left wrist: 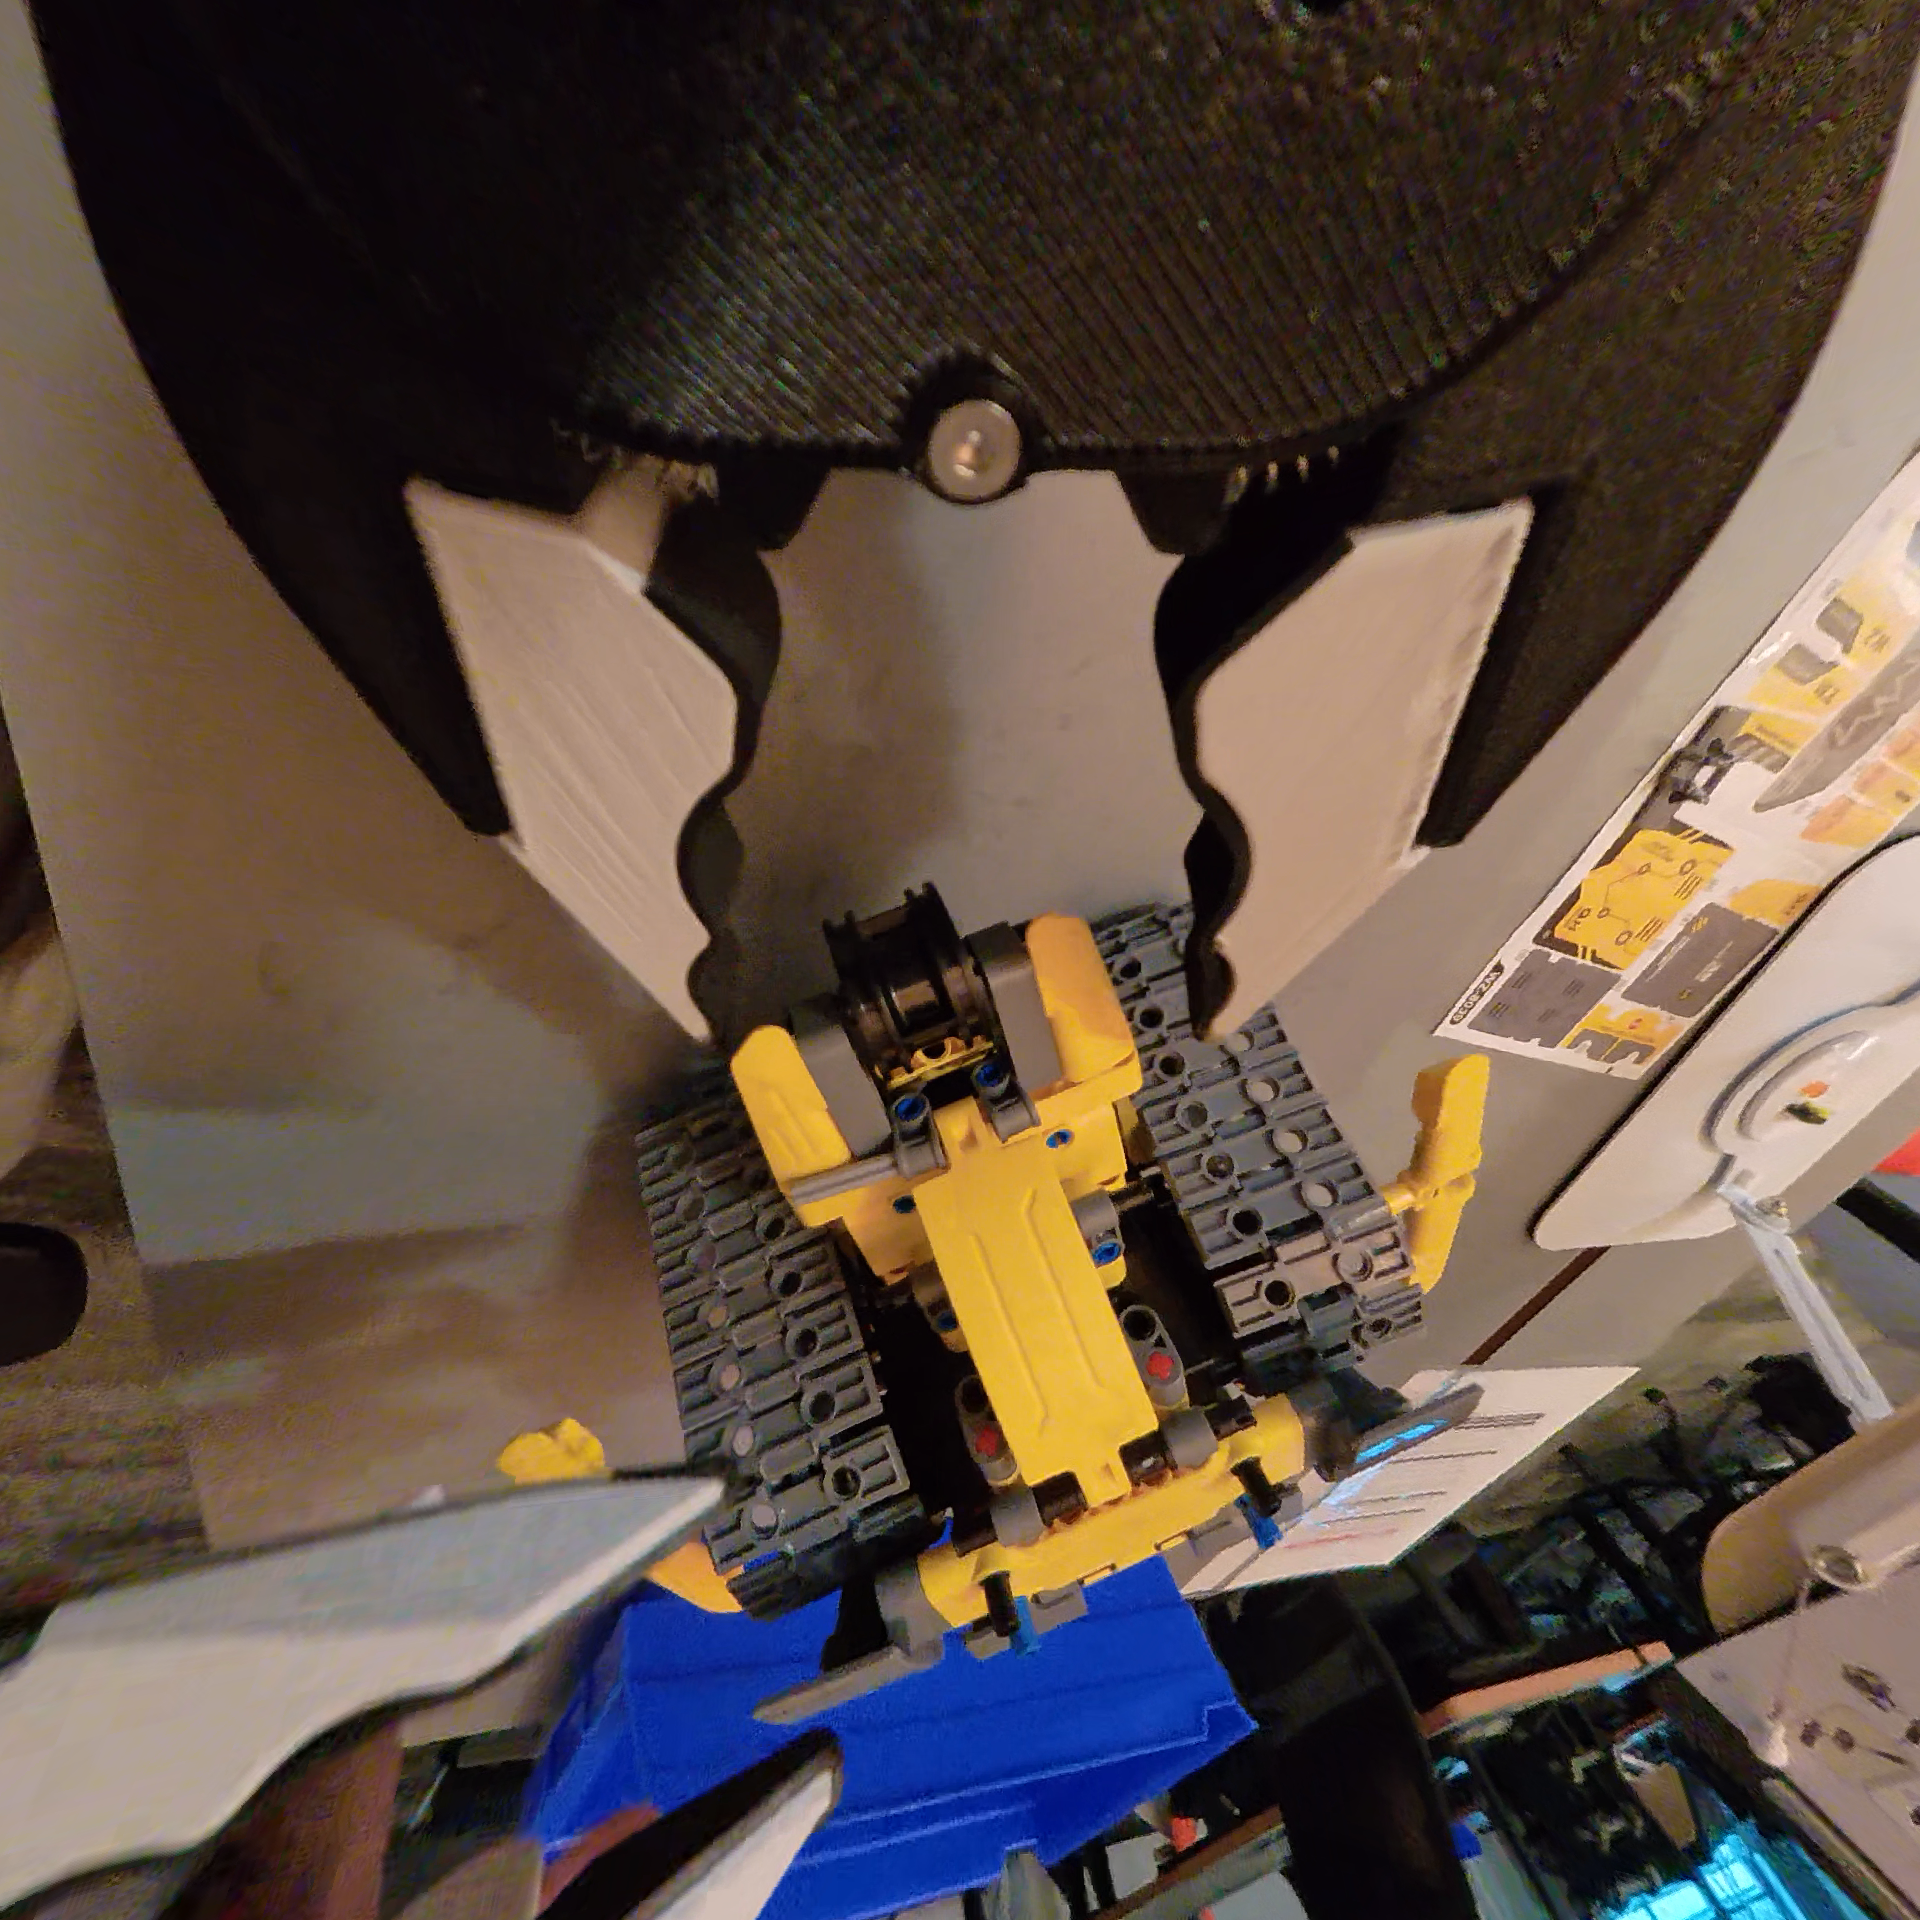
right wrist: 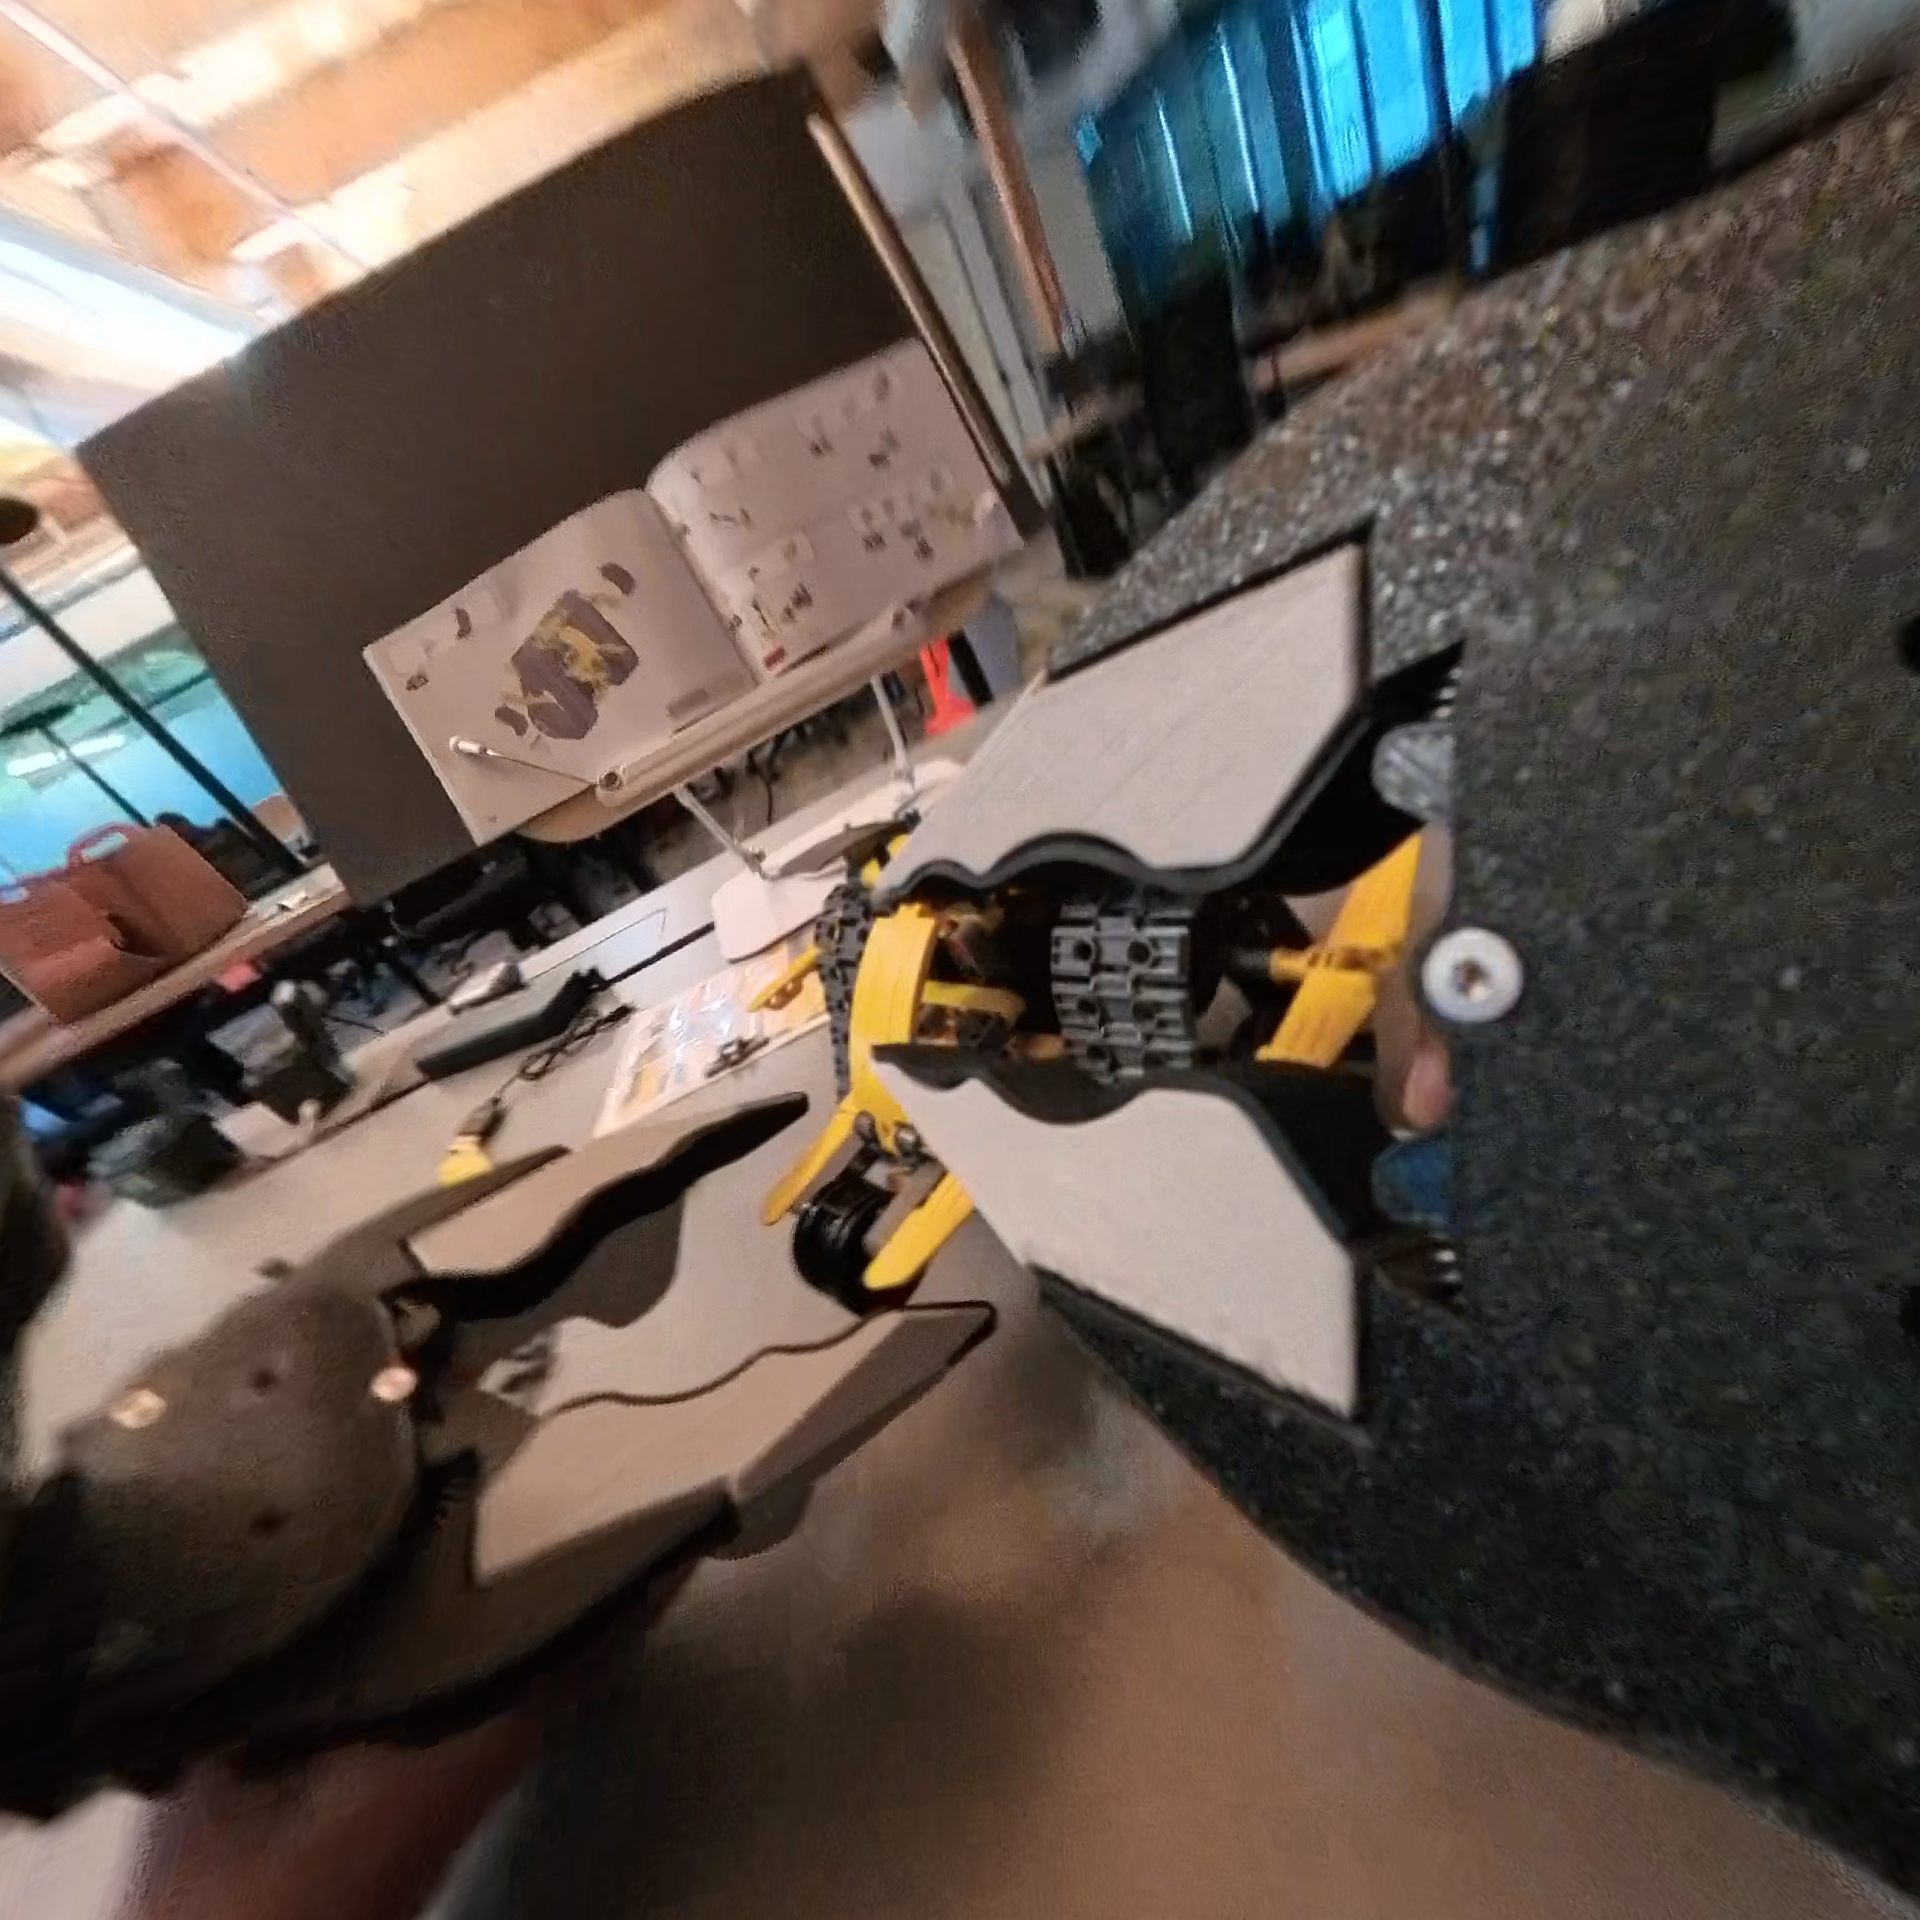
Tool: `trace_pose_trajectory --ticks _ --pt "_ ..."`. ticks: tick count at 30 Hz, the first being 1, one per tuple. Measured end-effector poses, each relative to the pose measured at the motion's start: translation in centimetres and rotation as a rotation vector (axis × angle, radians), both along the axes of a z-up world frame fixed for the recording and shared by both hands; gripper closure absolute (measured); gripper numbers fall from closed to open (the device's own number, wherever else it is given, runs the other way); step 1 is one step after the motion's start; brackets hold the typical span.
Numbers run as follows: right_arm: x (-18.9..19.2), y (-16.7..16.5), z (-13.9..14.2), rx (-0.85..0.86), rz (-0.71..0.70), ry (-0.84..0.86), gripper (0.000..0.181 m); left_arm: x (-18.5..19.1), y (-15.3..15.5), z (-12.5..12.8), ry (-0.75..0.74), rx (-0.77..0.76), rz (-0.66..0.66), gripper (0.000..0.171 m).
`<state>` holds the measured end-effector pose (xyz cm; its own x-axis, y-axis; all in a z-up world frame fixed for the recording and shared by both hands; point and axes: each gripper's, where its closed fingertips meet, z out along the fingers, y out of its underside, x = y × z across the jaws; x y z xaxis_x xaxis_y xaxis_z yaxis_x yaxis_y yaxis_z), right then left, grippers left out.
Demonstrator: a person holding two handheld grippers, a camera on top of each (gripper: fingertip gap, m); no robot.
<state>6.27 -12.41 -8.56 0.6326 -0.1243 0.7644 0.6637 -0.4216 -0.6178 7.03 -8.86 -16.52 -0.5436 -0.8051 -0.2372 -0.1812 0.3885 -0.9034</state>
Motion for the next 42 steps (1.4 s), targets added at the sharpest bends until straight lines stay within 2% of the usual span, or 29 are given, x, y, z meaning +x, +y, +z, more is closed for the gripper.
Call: trace_pose_trajectory --ticks 2,5,7,10,14,16,21,22,29,33,36,40,42 --pt "-0.1 -0.6 0.7 0.106 0.006 0.158 0.167 -0.4 0.0 0.6 -0.015 -0.006 -0.03 0.078" --pt "-1.7 -1.2 1.0 0.192 0.083 0.384 0.177 -0.9 -0.2 2.3 -0.066 -0.065 -0.072 0.075" --pt "-2.5 -1.3 0.8 0.203 0.106 0.446 0.181 -1.0 -0.4 2.9 -0.072 -0.118 -0.085 0.075" --pt "-2.4 -1.2 -0.6 0.152 0.06 0.461 0.181 -1.2 -0.4 3.3 -0.075 -0.171 -0.103 0.086" --pt "-1.4 -1.0 -2.7 0.085 -0.06 0.425 0.181 -2.1 -1.0 4.3 -0.076 -0.261 -0.183 0.115" --pt "-1.3 -0.7 -3.2 0.072 -0.067 0.426 0.181 -2.6 -1.2 4.9 -0.074 -0.294 -0.222 0.13" --pt "-1.6 -0.4 -2.1 0.143 -0.05 0.452 0.181 -2.6 -0.5 5.4 -0.104 -0.287 -0.202 0.169" --pt "-1.7 -0.5 -1.7 0.156 -0.039 0.451 0.181 -2.6 -0.5 5.3 -0.105 -0.281 -0.202 0.171" --pt "-3.1 -0.5 -0.2 0.276 0.058 0.445 0.181 -3.5 -1.6 5.3 -0.144 -0.204 -0.249 0.171" --pt "-4.9 0.1 0.1 0.33 0.162 0.494 0.181 -3.4 -1.0 5.7 -0.183 -0.185 -0.216 0.171" --pt "-7.0 1.4 -1.8 0.265 0.256 0.589 0.181 -3.1 -0.2 6.0 -0.18 -0.205 -0.189 0.171" --pt "-7.5 1.9 -6.1 0.086 0.182 0.675 0.181 -2.7 0.9 6.2 -0.188 -0.208 -0.149 0.171" --pt "-7.5 1.9 -7.0 0.034 0.157 0.741 0.181 -2.4 2.0 5.5 -0.148 -0.14 -0.106 0.168"
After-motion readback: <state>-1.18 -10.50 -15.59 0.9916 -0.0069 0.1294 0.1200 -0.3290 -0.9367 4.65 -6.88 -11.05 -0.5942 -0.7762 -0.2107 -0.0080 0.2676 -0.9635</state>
